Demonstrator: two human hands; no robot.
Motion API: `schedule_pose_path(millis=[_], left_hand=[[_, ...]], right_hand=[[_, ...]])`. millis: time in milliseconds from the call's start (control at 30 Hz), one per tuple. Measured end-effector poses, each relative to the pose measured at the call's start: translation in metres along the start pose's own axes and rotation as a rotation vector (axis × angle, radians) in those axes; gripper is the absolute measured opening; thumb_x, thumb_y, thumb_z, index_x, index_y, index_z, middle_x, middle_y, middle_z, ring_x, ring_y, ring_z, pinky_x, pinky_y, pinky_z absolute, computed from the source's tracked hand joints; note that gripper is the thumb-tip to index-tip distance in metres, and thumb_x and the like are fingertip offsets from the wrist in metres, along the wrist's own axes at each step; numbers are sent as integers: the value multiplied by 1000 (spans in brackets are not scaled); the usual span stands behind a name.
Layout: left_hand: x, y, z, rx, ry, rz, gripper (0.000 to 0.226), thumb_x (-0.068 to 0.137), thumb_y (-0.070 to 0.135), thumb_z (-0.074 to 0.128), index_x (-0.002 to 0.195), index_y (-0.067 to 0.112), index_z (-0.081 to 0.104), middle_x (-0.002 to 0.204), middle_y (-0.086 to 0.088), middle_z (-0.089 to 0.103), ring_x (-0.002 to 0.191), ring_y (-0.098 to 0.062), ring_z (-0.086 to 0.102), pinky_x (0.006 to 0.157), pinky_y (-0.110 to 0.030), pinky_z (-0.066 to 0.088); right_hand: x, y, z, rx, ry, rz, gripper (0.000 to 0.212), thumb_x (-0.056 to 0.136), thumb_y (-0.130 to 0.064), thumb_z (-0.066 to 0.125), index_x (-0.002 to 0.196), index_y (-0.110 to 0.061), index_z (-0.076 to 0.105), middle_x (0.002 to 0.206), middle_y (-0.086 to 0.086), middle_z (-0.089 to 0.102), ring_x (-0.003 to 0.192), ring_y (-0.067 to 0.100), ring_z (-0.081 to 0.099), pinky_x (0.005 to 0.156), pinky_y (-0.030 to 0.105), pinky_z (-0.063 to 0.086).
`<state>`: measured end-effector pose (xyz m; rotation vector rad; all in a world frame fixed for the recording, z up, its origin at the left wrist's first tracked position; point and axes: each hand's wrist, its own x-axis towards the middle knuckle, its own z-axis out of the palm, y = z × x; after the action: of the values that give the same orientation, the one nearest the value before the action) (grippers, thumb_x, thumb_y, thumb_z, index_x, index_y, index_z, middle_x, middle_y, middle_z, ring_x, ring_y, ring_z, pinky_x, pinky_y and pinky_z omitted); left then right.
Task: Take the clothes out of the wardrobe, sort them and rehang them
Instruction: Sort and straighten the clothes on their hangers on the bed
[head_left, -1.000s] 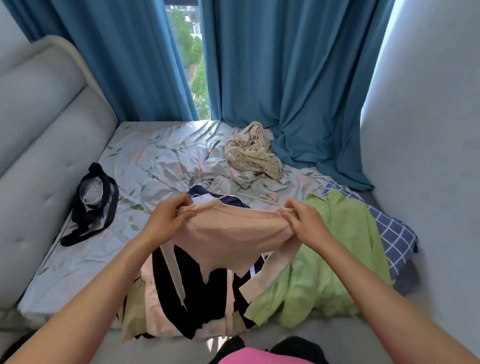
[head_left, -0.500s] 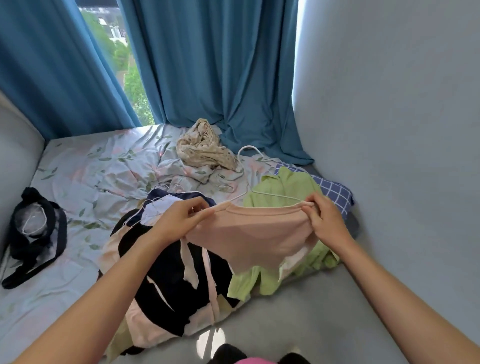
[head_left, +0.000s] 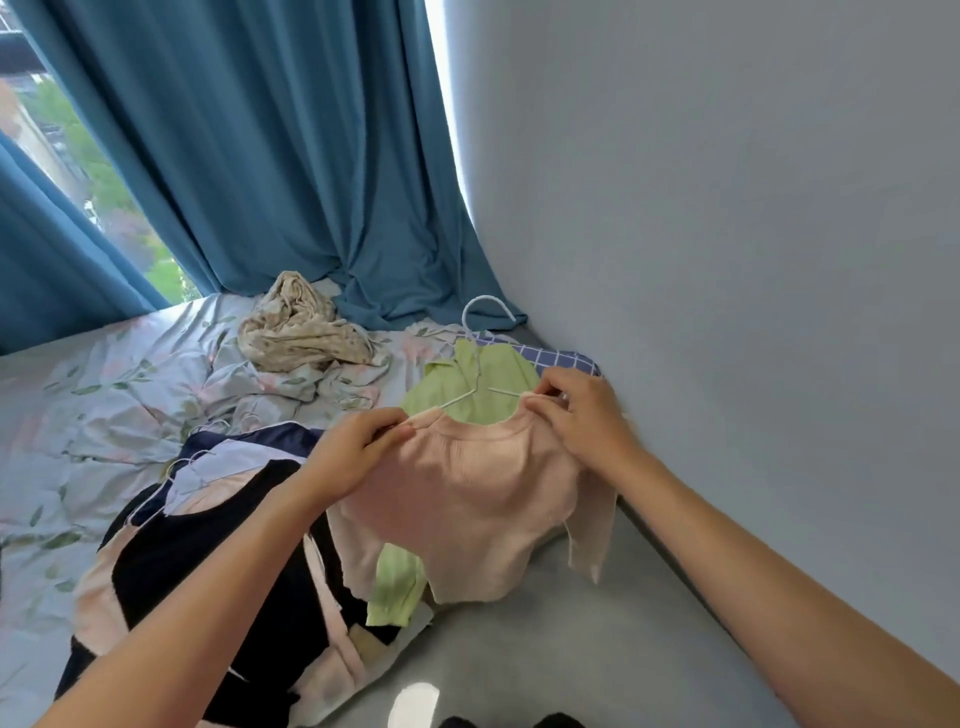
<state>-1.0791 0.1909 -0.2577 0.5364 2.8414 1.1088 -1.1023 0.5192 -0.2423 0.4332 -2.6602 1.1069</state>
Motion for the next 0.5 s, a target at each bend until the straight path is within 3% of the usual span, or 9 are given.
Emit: schedule_pose_path(millis=[100,167,200,267,367,500], left_hand=[[18,19,23,-2,3,-6,34,107,35,57,75,46,54,73,15,58,71,-8,54,68,-38,40],[22,25,33,-2,-4,-15,30,107,39,56,77,46,56,75,17,59,72,-7,54,70,-39,42],[23,27,37,4,4,-21,28,106,43,55,78,45,57,75,16,59,73,-8,55,70,-39,43],[24,31,43,7,34,-40,27,106,43,56,78,44,57,77,15,61,75,-8,58,71,-38,44],[29,38,55,6,68,-50,26,106,38,57,81,45,59,80,15,64,78,-8,61,73,-35,45],[37,40,67,-35,75,-56,21,104,44,52,87,36,60,84,10,63,83,-15,62,78,-43,48]], right_hand=[[-2,18,-9,54,10,-4,18,93,-24,77,81,-19,65,80,-10,66,80,5,61,74,23,48],[-2,39,-19,118,-88,51,11,91,-22,78,84,-21,71,82,-11,70,83,4,64,77,19,48],[-2,52,-26,164,-171,88,5,92,-22,77,89,-24,75,88,-12,73,88,3,67,81,19,50],[3,78,-42,205,-300,127,19,95,-20,73,110,-29,79,105,-16,76,101,1,68,93,20,52],[10,111,-65,56,-385,124,28,101,-24,65,127,-28,73,119,-15,73,108,-1,65,99,22,50],[16,135,-69,-78,-478,81,23,106,-32,56,95,-19,72,91,-7,72,83,7,64,81,37,54]])
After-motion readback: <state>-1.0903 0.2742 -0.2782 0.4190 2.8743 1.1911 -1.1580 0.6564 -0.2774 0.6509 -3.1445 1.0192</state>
